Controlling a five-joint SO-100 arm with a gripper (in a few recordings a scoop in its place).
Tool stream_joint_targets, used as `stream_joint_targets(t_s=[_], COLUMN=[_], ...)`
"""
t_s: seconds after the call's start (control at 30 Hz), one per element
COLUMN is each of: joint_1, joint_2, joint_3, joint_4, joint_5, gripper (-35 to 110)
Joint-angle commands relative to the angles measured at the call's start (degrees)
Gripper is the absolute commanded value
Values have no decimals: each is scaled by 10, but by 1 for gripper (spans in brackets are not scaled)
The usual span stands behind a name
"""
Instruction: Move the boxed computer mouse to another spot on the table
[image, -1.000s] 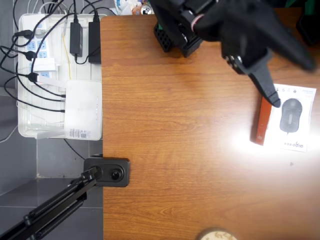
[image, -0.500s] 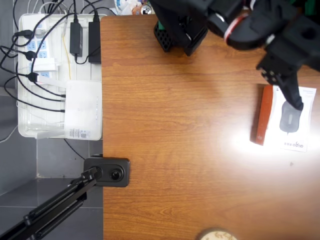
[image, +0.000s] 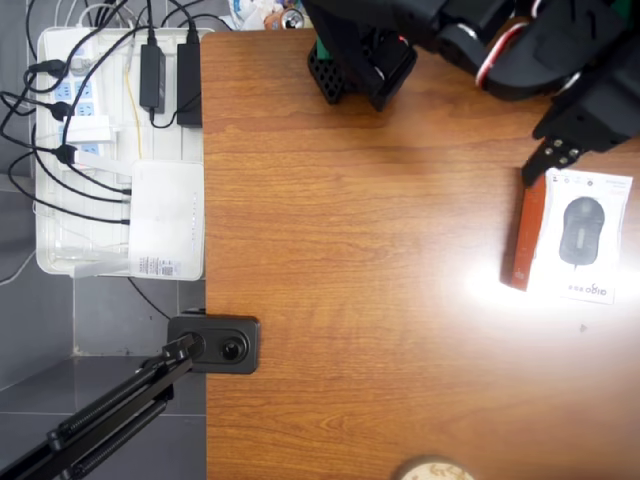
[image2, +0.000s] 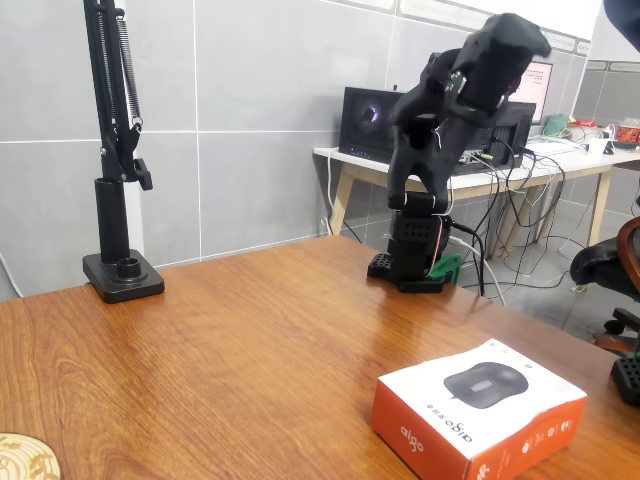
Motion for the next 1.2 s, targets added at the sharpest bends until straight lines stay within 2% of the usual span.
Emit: stream_joint_targets(t_s=[0.0, 0.47, 0.87, 1.17], joint_1=[-13, -43, -16, -35], joint_2=[-33, -223, -456, -527], joint_3=[4, 9, -106, -129], joint_4=[-12, 7, 3, -27], joint_5=[-29, -76, -69, -93], gripper=[104, 100, 100, 97])
